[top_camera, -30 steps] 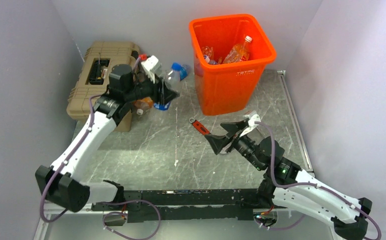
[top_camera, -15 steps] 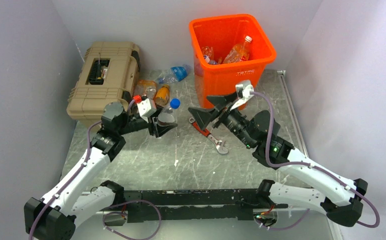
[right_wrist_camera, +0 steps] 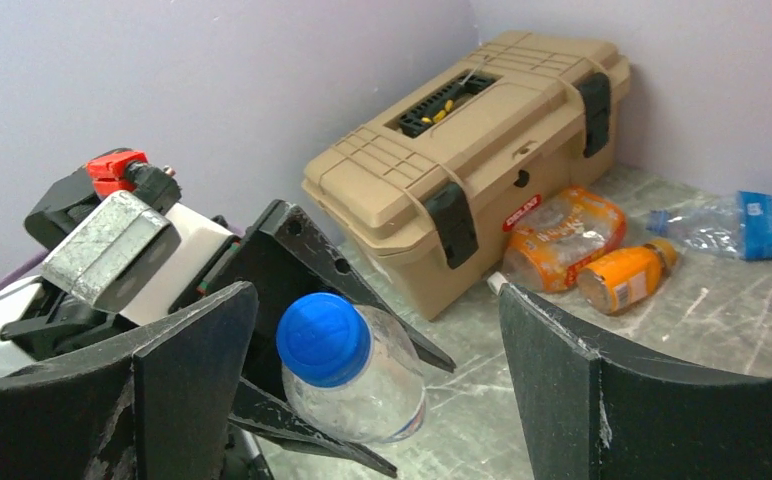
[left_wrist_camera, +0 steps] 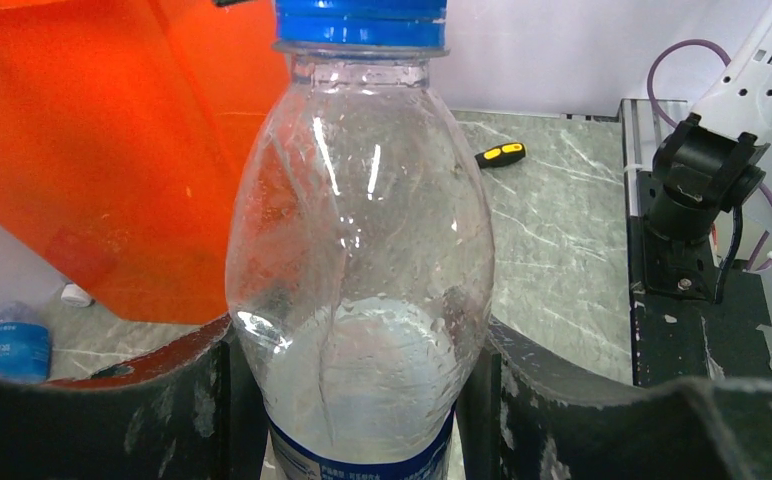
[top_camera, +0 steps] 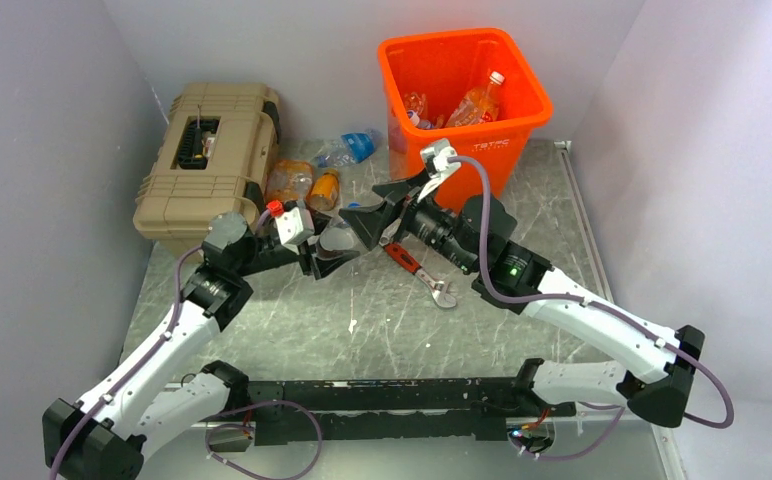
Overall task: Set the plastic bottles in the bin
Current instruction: Place the plastic bottle in the trash bin.
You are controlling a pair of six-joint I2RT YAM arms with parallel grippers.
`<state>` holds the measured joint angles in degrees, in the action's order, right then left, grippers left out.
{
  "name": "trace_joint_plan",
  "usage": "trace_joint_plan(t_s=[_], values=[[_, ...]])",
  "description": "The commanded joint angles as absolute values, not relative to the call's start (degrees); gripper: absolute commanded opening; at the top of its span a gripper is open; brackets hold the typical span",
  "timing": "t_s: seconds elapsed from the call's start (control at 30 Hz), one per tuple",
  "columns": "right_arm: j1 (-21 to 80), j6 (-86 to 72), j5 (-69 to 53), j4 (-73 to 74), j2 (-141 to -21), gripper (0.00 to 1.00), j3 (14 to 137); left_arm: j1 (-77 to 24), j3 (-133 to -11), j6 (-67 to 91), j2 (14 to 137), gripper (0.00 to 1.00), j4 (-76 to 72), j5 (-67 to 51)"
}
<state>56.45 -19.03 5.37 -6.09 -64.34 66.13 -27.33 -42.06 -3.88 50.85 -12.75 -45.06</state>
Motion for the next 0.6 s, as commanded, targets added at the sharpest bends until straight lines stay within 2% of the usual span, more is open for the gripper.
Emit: trace_joint_plan(t_s=[0.0,0.2,0.47,0.57], values=[[56.6,-19.8,1.0,-7.1,-65.2,0.94,70.0,-28.3,-42.3,-5.6,50.3,0.09,-14.3,-43.6],[56.5,-20.7,0.3,-4.9,-67.7,0.92,70.9,-28.5,-41.9,-5.8,49.5,0.09,-14.5,-42.0],[56.5,-21.1,1.3,-5.0,-69.1,0.83,70.0,-29.1,-41.4,-6.3,48.9,0.09,-14.5,-40.7],[56.5,-21.3,1.7,-6.3,-69.4,0.76,69.4,-29.6,-41.3,-6.9,48.5,0.09,-14.1,-40.1]])
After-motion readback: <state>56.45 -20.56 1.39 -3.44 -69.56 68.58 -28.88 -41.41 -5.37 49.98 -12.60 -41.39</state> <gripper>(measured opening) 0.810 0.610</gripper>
